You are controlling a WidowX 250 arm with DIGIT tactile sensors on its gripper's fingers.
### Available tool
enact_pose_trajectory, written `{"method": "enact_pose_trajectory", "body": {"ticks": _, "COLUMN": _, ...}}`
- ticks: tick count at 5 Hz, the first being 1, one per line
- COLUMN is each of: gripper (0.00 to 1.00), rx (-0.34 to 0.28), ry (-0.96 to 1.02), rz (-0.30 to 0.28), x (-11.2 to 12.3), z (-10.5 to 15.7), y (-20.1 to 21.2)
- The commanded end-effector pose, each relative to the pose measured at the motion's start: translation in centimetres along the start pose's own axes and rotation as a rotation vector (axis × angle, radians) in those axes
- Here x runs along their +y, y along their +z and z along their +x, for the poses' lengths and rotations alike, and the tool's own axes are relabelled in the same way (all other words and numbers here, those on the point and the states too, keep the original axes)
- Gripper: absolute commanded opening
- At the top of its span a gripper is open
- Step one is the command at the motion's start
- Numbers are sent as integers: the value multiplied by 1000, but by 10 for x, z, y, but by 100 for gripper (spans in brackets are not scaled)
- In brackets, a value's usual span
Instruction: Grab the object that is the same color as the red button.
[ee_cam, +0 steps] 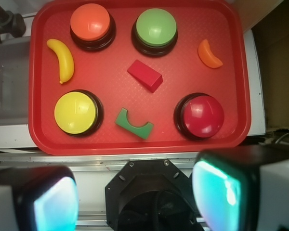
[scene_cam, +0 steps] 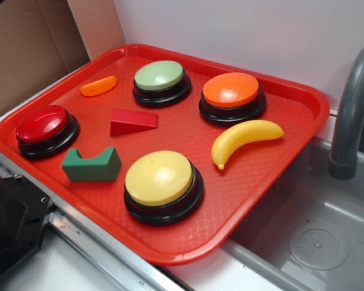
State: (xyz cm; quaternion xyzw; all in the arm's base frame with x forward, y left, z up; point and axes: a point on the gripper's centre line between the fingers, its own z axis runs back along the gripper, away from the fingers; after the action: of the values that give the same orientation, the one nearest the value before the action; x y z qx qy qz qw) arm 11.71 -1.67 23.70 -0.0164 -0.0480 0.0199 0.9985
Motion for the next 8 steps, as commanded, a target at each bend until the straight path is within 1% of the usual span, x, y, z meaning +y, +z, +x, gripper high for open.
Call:
{"method": "enact_pose_trajectory", "body": {"ticks": 1, "gripper": 100, "rx": 0, "ry": 0, "rz": 0, "x": 0, "z": 0, "y": 0}}
{"method": "enact_pose_trajectory", "body": {"ticks": 2, "gripper": 100, "rx": -6, "ry": -49, "rz": 49, "x": 26, "z": 6, "y": -13}}
{"method": "enact_pose_trajectory", "body": {"ticks": 3, "gripper": 100, "rx": 2, "ry": -166, "rz": 125, "x": 56, "z": 14, "y": -35}}
{"method": "enact_pose_trajectory", "body": {"ticks": 4, "gripper": 100, "rx": 16, "ry": -267, "rz": 124, "x": 76, "z": 18, "y": -55}}
{"method": "enact_pose_trajectory", "body": {"ticks": 5, "gripper": 100, "rx": 7, "ry": -352, "rz": 97, "x": 87, "z": 30, "y": -86}}
{"method": "enact_pose_trajectory", "body": {"ticks": 6, "gripper": 100, "rx": 1, "ry": -427, "rz": 69, "x": 83, "z": 49, "y": -115}}
{"method": "enact_pose_trajectory", "body": {"ticks": 7, "gripper": 100, "rx": -38, "ry": -419, "rz": 38, "x": 69, "z": 73, "y": -144}}
{"method": "enact_pose_trajectory", "body": {"ticks": 8, "gripper": 100, "rx": 2, "ry": -399, "rz": 53, "x": 58, "z": 88, "y": -171}}
